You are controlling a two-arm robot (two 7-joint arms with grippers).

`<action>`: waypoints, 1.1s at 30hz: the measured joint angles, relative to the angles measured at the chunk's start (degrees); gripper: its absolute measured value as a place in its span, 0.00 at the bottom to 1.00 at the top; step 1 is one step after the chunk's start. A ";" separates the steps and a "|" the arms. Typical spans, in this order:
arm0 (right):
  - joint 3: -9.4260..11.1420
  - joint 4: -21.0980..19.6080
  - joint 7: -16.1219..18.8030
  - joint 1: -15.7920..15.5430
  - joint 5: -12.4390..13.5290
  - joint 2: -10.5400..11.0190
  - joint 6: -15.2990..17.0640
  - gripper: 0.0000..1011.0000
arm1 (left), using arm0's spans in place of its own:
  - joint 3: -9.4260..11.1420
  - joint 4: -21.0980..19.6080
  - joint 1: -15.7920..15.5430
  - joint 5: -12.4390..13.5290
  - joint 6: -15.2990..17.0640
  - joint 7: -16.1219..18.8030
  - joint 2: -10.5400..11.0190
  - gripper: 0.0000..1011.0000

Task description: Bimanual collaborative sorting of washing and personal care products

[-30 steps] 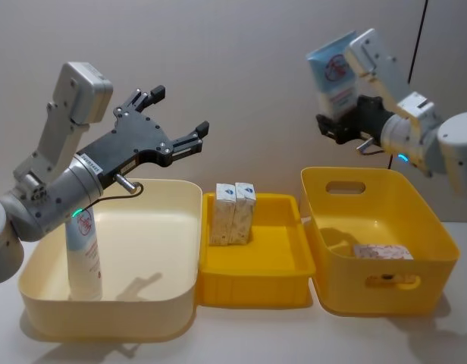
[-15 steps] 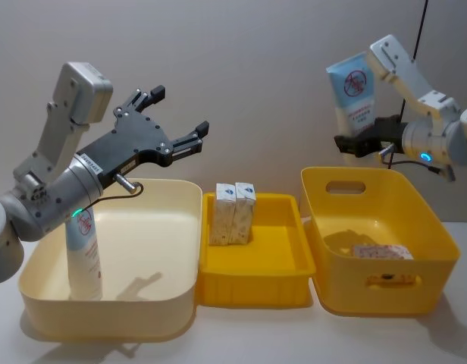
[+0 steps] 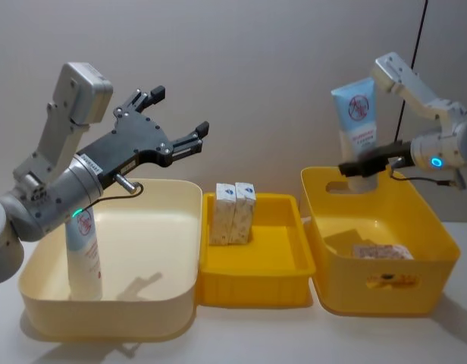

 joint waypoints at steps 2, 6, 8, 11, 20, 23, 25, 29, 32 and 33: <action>-0.38 2.40 1.14 1.02 -0.17 -0.34 -0.01 0.59 | 0.00 0.00 0.00 0.00 0.00 0.00 -0.01 0.99; -1.30 9.94 3.82 4.65 -0.79 -1.73 -0.68 0.65 | 0.00 0.00 0.00 -0.01 0.00 0.00 -0.01 0.99; -1.53 11.72 4.60 5.49 -0.99 -2.06 -0.94 0.70 | 0.00 0.00 0.00 0.00 0.00 0.00 -0.01 0.99; -1.95 14.83 5.80 7.01 -1.23 -2.62 -1.30 0.78 | 0.00 0.00 0.00 0.00 0.00 0.00 0.00 0.99; -2.73 20.80 8.04 9.88 -1.72 -3.71 -2.00 0.99 | 0.00 0.00 0.00 0.00 0.00 0.00 -0.01 0.99; -2.83 21.63 8.34 10.29 -1.83 -3.87 -2.13 0.99 | 0.00 0.00 0.00 0.00 0.00 0.00 -0.01 0.99; -2.91 22.40 8.59 10.61 -1.89 -3.99 -2.23 0.99 | 0.00 0.00 0.00 0.00 0.00 0.00 -0.01 0.99; -3.03 23.32 8.96 11.06 -1.95 -4.17 -2.32 0.99 | 0.00 0.00 0.00 0.00 0.00 0.00 0.00 0.99; -3.10 23.88 9.18 11.36 -2.00 -4.26 -2.36 0.99 | 0.00 0.00 0.00 0.00 0.00 0.00 -0.01 0.99; -3.14 24.14 9.29 11.46 -2.03 -4.32 -2.39 0.99 | 0.00 0.00 0.00 0.00 0.00 0.00 0.00 0.99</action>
